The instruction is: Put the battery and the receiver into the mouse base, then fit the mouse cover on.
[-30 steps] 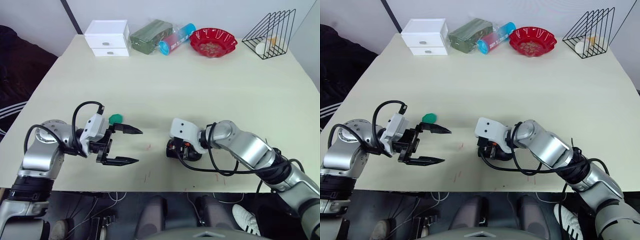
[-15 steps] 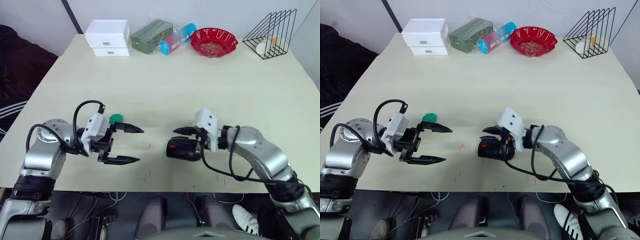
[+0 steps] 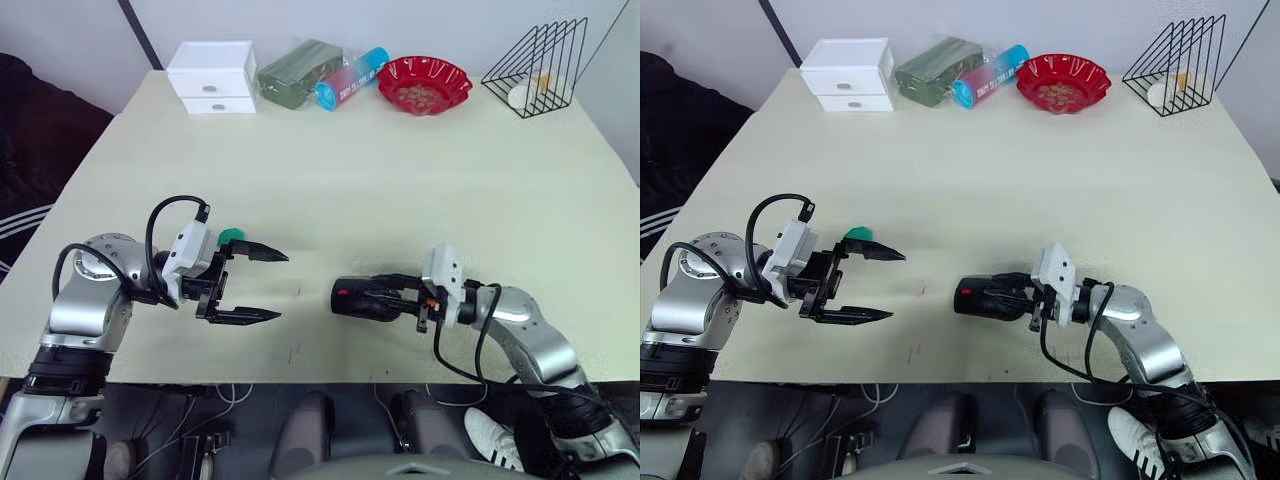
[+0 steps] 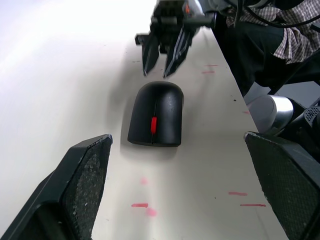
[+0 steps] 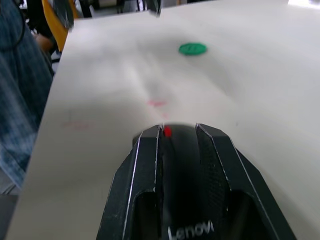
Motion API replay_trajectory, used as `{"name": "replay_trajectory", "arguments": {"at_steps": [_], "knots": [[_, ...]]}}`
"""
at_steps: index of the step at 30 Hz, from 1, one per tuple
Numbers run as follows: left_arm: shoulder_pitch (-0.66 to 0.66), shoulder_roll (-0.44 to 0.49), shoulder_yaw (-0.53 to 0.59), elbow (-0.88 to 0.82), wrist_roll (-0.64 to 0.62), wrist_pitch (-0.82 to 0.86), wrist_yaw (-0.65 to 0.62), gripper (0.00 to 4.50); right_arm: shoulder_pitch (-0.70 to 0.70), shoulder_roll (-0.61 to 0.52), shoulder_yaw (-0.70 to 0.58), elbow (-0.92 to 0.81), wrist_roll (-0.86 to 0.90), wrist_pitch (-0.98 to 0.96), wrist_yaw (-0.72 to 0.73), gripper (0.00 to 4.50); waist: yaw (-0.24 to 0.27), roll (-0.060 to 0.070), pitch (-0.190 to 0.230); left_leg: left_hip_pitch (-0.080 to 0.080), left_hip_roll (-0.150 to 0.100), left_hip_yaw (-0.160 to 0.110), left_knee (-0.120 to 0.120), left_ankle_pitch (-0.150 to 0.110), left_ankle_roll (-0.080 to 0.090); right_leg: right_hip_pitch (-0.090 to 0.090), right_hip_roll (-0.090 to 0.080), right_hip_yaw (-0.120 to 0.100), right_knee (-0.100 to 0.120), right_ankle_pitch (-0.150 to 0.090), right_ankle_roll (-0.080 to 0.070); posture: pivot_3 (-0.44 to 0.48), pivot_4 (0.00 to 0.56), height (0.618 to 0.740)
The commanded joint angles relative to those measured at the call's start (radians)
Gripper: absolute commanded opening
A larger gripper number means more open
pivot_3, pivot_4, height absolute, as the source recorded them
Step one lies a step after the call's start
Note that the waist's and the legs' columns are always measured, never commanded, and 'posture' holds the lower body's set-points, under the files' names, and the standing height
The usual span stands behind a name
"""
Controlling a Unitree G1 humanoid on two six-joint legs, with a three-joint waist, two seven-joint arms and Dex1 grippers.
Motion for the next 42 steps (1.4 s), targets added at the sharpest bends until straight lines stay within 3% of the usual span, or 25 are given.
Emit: {"name": "replay_trajectory", "arguments": {"at_steps": [1, 7, 11, 18, 24, 32, 37, 40, 42], "knots": [[-0.008, 0.010, 0.014, -0.020, -0.007, 0.002, -0.037, 4.50, 0.008, 0.010, 0.028, 0.063, -0.042, -0.063, 0.012, 1.11, 0.000, 0.000, 0.000, 0.000, 0.000, 0.000, 0.000, 0.000, 0.000, 0.000, 0.000, 0.000, 0.000, 0.000, 0.000, 0.000, 0.150, 0.740], [-0.002, 0.011, 0.017, -0.025, -0.008, 0.002, -0.034, 4.50, 0.020, -0.001, 0.071, 0.182, -0.115, -0.067, -0.009, 1.11, -0.004, -0.001, -0.001, 0.004, 0.000, 0.001, 0.000, 0.000, 0.000, 0.003, 0.000, 0.002, 0.002, 0.000, 0.000, 0.000, 0.150, 0.740], [-0.002, 0.008, 0.018, -0.024, -0.007, 0.005, -0.025, 4.50, 0.027, -0.002, 0.061, 0.183, -0.094, -0.083, -0.003, 1.11, -0.003, -0.001, -0.001, 0.018, 0.000, 0.003, -0.004, 0.000, 0.000, 0.014, 0.000, 0.003, 0.000, -0.002, -0.002, 0.000, 0.150, 0.740], [0.031, -0.006, 0.037, -0.038, -0.011, 0.036, 0.037, 4.50, 0.056, -0.004, -0.058, 0.027, 0.034, -0.089, -0.010, 1.11, 0.000, -0.001, -0.001, 0.017, 0.001, 0.002, -0.004, 0.000, 0.000, 0.015, 0.000, 0.002, -0.002, -0.002, -0.002, 0.000, 0.150, 0.740], [0.124, -0.038, 0.095, -0.048, 0.001, 0.071, 0.172, 4.50, 0.172, -0.095, -0.216, -0.101, 0.085, -0.100, -0.030, 1.11, 0.001, 0.000, 0.000, 0.016, 0.001, 0.001, -0.004, 0.000, 0.000, 0.015, 0.000, 0.001, -0.003, -0.002, -0.002, 0.000, 0.150, 0.740], [0.277, -0.091, 0.183, -0.057, 0.036, 0.127, 0.407, 4.50, 0.374, -0.143, -0.452, -0.034, 0.125, -0.177, -0.037, 1.11, 0.003, 0.000, 0.000, 0.016, 0.001, 0.001, -0.005, 0.000, 0.000, 0.015, -0.001, 0.001, -0.005, -0.001, -0.002, 0.000, 0.150, 0.740], [0.328, -0.118, 0.246, -0.045, 0.049, 0.123, 0.496, 4.50, 0.418, -0.140, -0.533, 0.019, 0.152, -0.224, -0.022, 1.11, 0.000, 0.000, 0.000, 0.016, 0.001, 0.002, -0.005, 0.000, 0.000, 0.016, -0.001, 0.001, -0.005, -0.001, -0.001, 0.000, 0.150, 0.740], [0.410, -0.137, 0.317, -0.052, 0.052, 0.117, 0.557, 4.50, 0.446, -0.163, -0.611, 0.094, 0.156, -0.276, 0.000, 1.94, -0.002, 0.000, 0.000, 0.017, 0.001, 0.002, -0.006, 0.000, 0.000, 0.016, -0.001, 0.002, -0.005, -0.001, -0.002, 0.000, 0.150, 0.740], [0.478, -0.145, 0.362, -0.060, 0.055, 0.107, 0.575, 4.50, 0.453, -0.179, -0.654, 0.139, 0.170, -0.290, 0.017, 2.99, -0.001, 0.000, 0.000, 0.017, 0.001, 0.003, -0.006, 0.000, 0.000, 0.016, -0.001, 0.002, -0.007, -0.001, -0.002, 0.000, 0.150, 0.740]]}}
